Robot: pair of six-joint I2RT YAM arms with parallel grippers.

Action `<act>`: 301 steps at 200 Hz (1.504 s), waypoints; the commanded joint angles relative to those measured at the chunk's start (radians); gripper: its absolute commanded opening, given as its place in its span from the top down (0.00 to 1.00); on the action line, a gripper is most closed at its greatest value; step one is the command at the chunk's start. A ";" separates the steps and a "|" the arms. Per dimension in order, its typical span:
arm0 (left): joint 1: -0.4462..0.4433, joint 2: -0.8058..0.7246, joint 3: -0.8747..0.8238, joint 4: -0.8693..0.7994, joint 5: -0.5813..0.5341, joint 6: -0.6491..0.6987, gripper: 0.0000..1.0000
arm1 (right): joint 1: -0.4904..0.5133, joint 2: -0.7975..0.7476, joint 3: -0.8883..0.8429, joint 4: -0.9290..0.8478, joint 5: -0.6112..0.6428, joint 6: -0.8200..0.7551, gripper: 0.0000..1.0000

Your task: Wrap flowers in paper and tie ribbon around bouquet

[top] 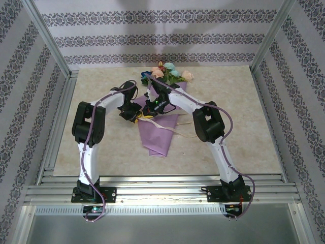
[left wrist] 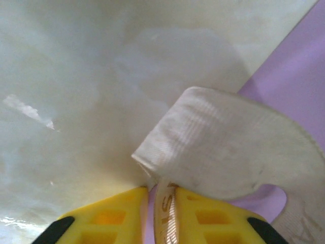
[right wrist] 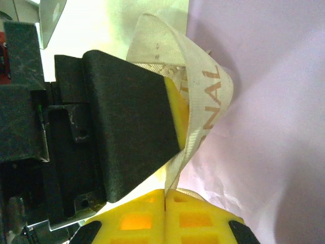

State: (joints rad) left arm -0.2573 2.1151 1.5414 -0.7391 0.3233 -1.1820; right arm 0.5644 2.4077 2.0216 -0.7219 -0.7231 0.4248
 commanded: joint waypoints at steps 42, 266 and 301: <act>-0.015 -0.038 -0.044 0.008 -0.032 -0.019 1.00 | -0.013 -0.043 -0.047 0.017 0.031 0.033 0.85; -0.014 -0.082 -0.041 0.023 0.015 -0.021 1.00 | -0.027 -0.191 -0.279 0.094 0.379 0.867 0.73; -0.004 -0.105 -0.033 0.017 0.025 -0.015 1.00 | -0.047 -0.214 -0.292 0.106 0.426 0.862 1.00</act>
State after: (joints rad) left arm -0.2607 2.0628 1.4914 -0.7101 0.3367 -1.1931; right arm 0.5323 2.2078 1.7130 -0.6090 -0.3553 1.2785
